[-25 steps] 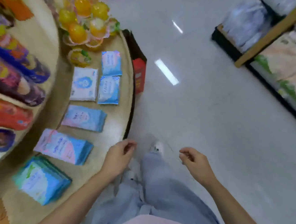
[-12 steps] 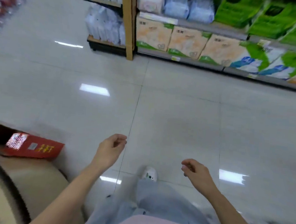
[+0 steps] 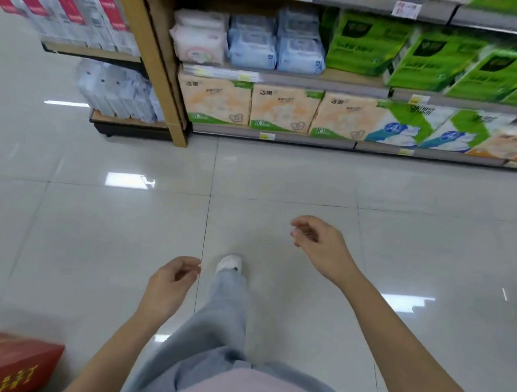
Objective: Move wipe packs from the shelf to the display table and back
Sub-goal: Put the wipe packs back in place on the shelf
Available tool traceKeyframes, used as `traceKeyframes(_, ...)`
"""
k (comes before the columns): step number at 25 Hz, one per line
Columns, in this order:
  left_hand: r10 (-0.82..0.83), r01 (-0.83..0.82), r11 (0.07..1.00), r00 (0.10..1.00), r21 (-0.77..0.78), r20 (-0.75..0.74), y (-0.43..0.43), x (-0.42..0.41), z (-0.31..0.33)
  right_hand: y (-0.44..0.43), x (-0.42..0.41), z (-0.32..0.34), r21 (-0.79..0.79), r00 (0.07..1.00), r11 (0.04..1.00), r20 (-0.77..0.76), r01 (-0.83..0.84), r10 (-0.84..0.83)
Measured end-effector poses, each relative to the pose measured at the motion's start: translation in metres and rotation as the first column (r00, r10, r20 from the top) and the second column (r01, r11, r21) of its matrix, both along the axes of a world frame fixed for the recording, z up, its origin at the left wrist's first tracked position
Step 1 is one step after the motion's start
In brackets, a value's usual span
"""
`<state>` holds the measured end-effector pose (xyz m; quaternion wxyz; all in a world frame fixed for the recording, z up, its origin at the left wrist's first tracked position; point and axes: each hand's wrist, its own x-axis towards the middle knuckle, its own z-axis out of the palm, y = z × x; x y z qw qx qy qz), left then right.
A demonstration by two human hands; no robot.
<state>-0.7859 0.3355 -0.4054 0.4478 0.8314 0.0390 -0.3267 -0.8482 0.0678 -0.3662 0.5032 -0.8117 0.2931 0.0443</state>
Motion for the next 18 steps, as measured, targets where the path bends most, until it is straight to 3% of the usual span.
traceKeyframes(9,-0.329,0.348,0.934,0.925,-0.076,0.190,-0.187,0.245,0.064,-0.110,0.086,0.004,0.010,0.961,0.963,-0.065,0.270,-0.269)
traceKeyframes(14,-0.353,0.412,0.896,0.887,-0.165,0.299,-0.306,0.327,0.094,-0.197,0.139,0.002,0.024,0.953,0.953,-0.041,0.302,-0.301)
traceKeyframes(18,-0.278,0.360,0.910,0.898,-0.207,0.340,-0.381,0.363,0.110,-0.289,0.205,0.027,-0.015,0.966,0.967,0.065,0.253,-0.252)
